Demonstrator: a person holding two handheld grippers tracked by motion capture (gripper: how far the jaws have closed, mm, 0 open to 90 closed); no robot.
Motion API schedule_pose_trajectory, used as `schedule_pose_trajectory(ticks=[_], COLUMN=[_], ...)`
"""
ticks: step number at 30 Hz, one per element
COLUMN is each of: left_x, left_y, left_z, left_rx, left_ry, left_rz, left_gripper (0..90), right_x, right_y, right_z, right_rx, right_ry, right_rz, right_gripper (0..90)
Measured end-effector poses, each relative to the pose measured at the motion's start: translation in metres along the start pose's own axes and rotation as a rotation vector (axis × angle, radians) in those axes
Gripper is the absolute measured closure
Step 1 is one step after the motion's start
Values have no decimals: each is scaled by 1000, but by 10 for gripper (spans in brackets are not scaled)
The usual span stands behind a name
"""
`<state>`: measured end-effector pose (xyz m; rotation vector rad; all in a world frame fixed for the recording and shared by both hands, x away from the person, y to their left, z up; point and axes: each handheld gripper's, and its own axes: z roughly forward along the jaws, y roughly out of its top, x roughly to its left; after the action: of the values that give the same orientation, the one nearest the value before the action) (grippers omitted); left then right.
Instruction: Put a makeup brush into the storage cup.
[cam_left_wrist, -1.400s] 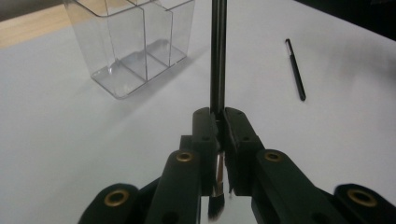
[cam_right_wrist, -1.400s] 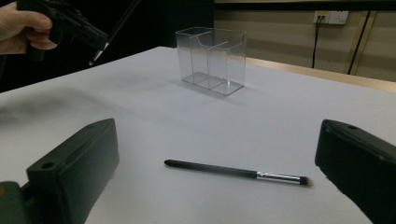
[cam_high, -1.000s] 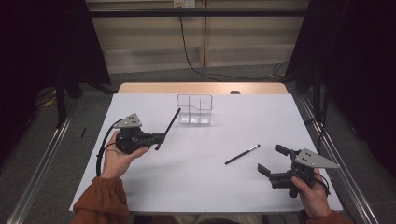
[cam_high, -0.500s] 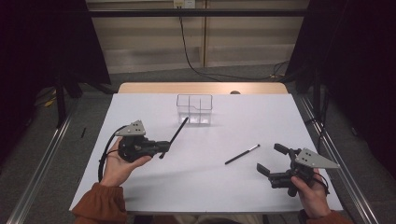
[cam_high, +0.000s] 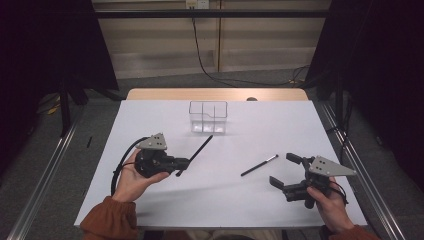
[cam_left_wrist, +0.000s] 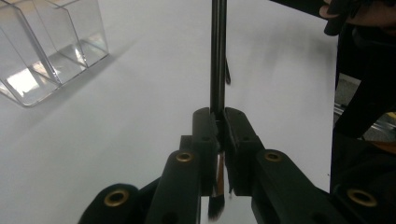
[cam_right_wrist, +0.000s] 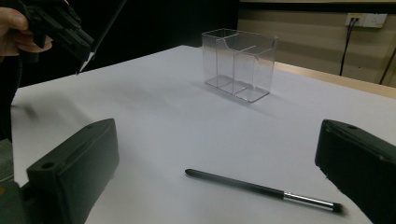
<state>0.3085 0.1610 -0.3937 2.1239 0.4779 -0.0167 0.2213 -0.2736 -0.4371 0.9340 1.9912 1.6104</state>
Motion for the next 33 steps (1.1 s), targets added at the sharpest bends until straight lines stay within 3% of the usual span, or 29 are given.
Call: schedule_pose_trajectory(ticks=[5, 12, 15, 18, 20, 26, 33], left_x=[-5, -14, -16, -20, -21, -26, -27], left_y=[3, 10, 12, 12, 13, 16, 19], left_z=[6, 11, 12, 13, 14, 16, 26], left_rx=[20, 62, 77, 103, 112, 167, 237], left_ry=[-23, -22, -26, -12, -31, -23, -40], left_rz=[3, 33, 44, 68, 61, 83, 106], left_gripper=[838, 839, 839, 839, 839, 839, 839], right_x=[0, 3, 6, 8, 10, 12, 19], right_y=[9, 20, 23, 25, 26, 34, 41], right_z=[5, 20, 26, 31, 35, 45, 59], right_rx=[27, 49, 69, 82, 89, 159, 247], right_ry=[33, 64, 58, 84, 107, 142, 224], right_rz=[-5, -47, -56, -69, -72, -92, -123], right_gripper=[0, 0, 0, 0, 0, 0, 0])
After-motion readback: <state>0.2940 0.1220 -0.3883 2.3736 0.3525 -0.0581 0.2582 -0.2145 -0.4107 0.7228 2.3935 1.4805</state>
